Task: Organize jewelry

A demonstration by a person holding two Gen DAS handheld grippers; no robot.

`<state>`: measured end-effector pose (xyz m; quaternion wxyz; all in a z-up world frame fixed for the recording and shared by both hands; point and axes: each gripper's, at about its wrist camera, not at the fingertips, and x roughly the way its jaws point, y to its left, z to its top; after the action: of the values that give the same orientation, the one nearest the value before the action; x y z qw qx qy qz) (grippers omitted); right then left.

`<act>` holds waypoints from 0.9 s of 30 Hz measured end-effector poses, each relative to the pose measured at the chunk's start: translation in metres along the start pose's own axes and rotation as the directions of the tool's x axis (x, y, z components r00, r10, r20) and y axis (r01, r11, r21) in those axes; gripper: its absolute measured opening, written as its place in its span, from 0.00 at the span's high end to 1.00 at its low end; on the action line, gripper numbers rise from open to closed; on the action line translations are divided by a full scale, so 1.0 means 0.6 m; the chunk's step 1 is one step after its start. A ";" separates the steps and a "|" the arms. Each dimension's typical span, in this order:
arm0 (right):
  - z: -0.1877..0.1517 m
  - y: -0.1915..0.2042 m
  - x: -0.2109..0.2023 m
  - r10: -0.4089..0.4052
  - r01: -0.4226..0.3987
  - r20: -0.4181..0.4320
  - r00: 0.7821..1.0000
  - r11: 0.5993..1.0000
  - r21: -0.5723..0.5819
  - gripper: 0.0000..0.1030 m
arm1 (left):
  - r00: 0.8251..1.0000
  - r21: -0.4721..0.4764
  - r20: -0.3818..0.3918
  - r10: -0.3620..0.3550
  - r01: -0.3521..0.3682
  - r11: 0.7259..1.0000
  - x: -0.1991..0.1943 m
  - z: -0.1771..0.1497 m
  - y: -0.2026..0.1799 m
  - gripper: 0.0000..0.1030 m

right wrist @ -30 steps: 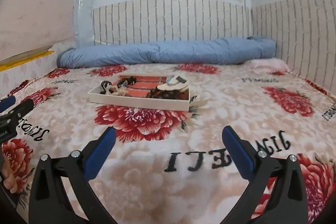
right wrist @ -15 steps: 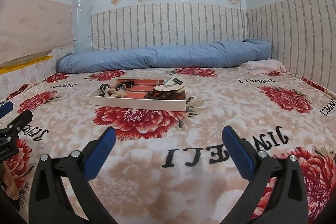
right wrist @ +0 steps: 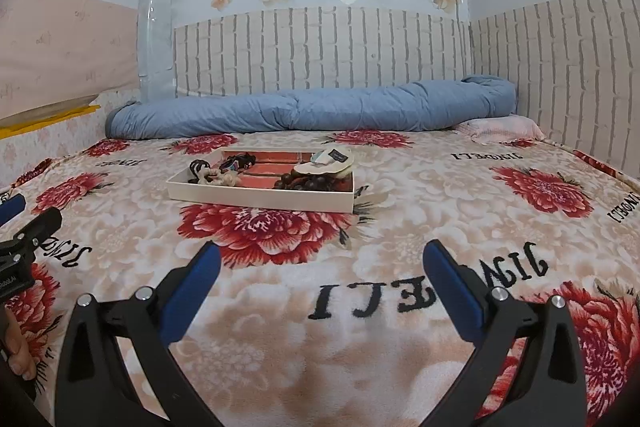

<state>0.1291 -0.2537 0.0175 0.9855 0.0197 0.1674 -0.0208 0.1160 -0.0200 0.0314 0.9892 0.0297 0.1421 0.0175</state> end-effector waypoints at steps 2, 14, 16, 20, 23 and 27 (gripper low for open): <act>0.000 -0.001 0.000 0.000 0.000 0.000 1.000 1.000 -0.001 0.04 | 1.000 0.001 -0.001 0.000 0.000 1.000 0.001 0.000 -0.001 0.05; 0.000 -0.004 -0.001 0.000 0.000 0.000 1.000 1.000 0.004 0.04 | 1.000 0.000 0.000 0.001 -0.001 1.000 0.000 0.000 -0.001 0.05; 0.000 -0.002 -0.001 0.000 0.000 0.000 1.000 1.000 0.003 0.04 | 1.000 0.000 -0.001 0.001 -0.001 1.000 0.001 0.000 0.000 0.05; 0.000 -0.003 -0.001 0.000 0.000 0.001 1.000 1.000 0.004 0.04 | 1.000 -0.001 -0.001 0.001 -0.001 1.000 0.001 0.000 -0.001 0.05; 0.000 -0.003 0.000 0.000 0.000 -0.001 1.000 1.000 0.004 0.04 | 1.000 0.000 0.000 0.001 -0.001 1.000 0.001 0.000 -0.001 0.05; 0.001 -0.003 -0.001 0.000 0.000 -0.001 1.000 1.000 0.004 0.04 | 1.000 -0.001 0.000 0.001 -0.001 1.000 0.001 0.000 -0.001 0.05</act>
<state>0.1284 -0.2556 0.0181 0.9853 0.0215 0.1679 -0.0210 0.1164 -0.0205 0.0314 0.9892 0.0294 0.1423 0.0181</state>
